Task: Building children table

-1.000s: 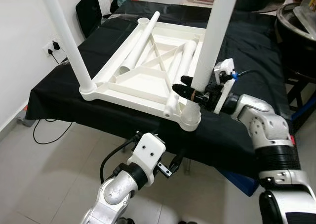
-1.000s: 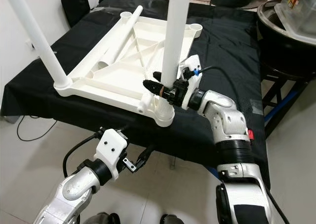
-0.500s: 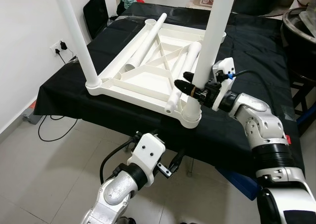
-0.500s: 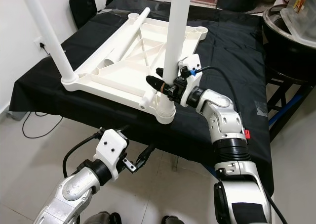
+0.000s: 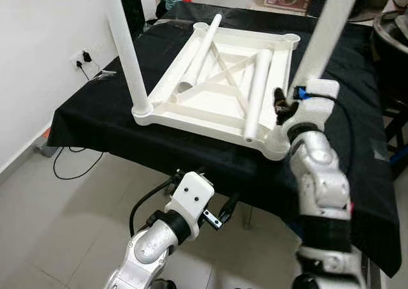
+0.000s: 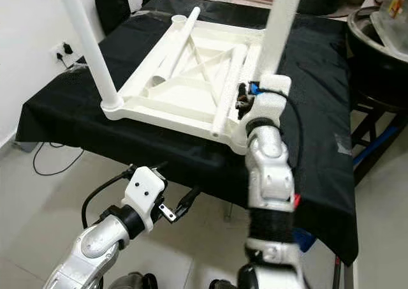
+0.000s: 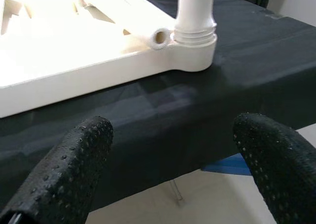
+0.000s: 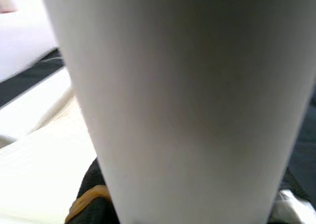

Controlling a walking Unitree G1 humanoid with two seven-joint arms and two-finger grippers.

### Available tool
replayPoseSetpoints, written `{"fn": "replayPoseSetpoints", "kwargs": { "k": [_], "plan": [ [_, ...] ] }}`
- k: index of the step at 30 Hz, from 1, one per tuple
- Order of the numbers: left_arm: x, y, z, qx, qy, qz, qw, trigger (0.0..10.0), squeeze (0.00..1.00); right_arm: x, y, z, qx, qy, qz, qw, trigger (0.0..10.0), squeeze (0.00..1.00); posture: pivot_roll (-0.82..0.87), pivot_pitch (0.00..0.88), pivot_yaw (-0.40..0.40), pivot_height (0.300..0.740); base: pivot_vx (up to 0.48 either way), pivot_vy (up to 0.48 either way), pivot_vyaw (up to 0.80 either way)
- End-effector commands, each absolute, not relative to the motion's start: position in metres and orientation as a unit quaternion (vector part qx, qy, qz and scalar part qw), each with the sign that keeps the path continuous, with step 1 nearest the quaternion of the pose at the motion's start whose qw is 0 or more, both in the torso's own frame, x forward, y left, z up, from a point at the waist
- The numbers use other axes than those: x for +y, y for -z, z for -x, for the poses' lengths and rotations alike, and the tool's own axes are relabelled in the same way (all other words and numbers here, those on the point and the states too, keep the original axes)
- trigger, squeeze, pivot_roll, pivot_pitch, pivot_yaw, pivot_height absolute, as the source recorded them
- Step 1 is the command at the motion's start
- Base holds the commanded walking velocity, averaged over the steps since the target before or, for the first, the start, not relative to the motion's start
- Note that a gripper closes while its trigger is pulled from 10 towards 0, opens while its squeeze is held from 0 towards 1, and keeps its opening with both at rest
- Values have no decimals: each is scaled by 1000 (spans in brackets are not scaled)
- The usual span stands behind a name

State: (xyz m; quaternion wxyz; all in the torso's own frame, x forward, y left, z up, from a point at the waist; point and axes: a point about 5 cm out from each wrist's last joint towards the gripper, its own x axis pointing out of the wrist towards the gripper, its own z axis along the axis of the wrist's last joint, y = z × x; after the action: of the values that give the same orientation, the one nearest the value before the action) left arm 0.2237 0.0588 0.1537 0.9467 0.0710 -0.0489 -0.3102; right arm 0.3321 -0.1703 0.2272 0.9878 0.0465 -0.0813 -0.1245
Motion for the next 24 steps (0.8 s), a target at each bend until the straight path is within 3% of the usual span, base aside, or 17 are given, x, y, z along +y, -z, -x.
{"fn": "replayPoseSetpoints", "kwargs": {
  "k": [1,5,6,7,8,11,12,15,16,17,20,24],
  "plan": [
    [59,-149,-223,-41,312,-78,946,10000,0,-183,-218,-325,-56,186,-56,979,0,0,122,143,-29,740,0,0,0],
    [58,-148,-223,-40,309,-78,947,10000,0,-167,-218,-323,-53,188,-86,977,0,0,121,145,-29,740,0,0,0],
    [58,-148,-223,-40,309,-77,947,10000,0,-160,-220,-325,-54,172,-91,979,7373,0,121,146,-29,740,0,0,0],
    [58,-148,-223,-40,308,-77,947,10000,0,-157,-222,-326,-54,162,-93,981,7373,0,121,146,-29,740,0,0,0],
    [59,-148,-223,-39,308,-76,947,10000,0,-152,-225,-326,-59,142,-93,984,10000,0,117,148,-30,740,0,0,0],
    [59,-148,-223,-38,308,-76,947,10000,0,-147,-229,-326,-69,121,-81,987,10000,0,116,152,-26,740,0,0,0],
    [58,-148,-223,-38,308,-76,947,10000,0,-146,-229,-326,-71,116,-71,988,10000,1000,117,151,-29,740,0,0,0],
    [59,-148,-223,-38,308,-76,948,10000,0,-145,-231,-326,-75,98,-61,990,10000,1000,119,154,-29,740,0,0,0],
    [59,-148,-223,-37,307,-76,948,10000,0,-145,-231,-328,-79,75,-59,992,10000,0,119,156,-27,740,0,0,0],
    [59,-148,-223,-37,307,-76,948,10000,0,-145,-231,-328,-79,75,-59,992,10000,0,119,156,-27,740,0,0,0],
    [59,-148,-224,-37,306,-76,948,10000,0,-146,-226,-337,-52,-76,-61,994,10000,0,116,157,-24,740,0,0,0],
    [59,-148,-224,-37,306,-76,948,10000,0,-151,-222,-339,-30,-148,-53,987,10000,0,117,157,-25,740,0,0,0]
  ]
}}
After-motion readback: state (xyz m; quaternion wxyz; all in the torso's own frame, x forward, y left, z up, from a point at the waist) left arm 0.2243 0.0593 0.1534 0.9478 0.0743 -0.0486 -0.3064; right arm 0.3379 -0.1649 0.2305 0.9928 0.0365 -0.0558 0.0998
